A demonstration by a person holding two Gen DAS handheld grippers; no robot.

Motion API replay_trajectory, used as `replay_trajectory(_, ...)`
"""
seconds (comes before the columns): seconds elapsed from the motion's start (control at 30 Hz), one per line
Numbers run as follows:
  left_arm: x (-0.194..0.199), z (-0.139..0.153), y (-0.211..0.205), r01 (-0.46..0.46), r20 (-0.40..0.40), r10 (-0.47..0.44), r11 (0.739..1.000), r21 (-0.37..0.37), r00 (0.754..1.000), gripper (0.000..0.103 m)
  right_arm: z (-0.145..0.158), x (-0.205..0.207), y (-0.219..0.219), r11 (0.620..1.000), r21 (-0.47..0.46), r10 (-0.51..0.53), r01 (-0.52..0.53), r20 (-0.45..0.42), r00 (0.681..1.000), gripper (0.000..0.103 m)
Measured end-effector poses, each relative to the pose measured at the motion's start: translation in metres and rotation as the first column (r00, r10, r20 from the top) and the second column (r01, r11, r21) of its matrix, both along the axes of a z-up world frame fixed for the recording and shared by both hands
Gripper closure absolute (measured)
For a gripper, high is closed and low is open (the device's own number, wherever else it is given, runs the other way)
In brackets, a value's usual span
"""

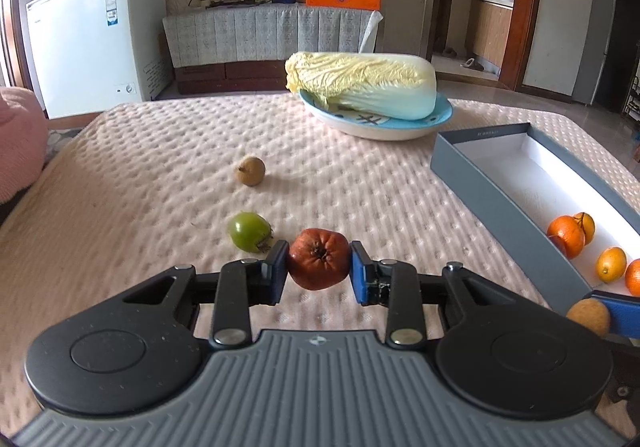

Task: Organize fruits
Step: 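Close the left gripper on the red tomato, then carry the red tomato and brown fruit in both grippers over the box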

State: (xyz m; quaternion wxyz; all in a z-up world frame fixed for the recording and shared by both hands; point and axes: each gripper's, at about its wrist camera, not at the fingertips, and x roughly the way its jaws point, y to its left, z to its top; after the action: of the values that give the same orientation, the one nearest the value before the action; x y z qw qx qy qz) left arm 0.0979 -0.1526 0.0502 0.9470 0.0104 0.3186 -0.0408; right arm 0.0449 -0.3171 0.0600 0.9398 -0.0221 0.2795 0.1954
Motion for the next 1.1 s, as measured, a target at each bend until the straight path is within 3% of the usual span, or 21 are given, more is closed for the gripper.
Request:
replay_trajectory(0.47, -0.016, 0.021, 0.016, -0.026, 0.023, 0.026, 0.999, 0.028, 0.999, 0.066, 0.005, -0.003, 0.003, 1.0, 0.016, 0.005, -0.005, 0.01, 1.0, 0.077)
replay_trajectory(1.1, -0.019, 0.026, -0.025, 0.051, 0.046, -0.053, 0.998, 0.033, 0.998, 0.066, 0.008, -0.009, -0.025, 0.999, 0.018, -0.034, 0.034, 0.018, 0.999, 0.077)
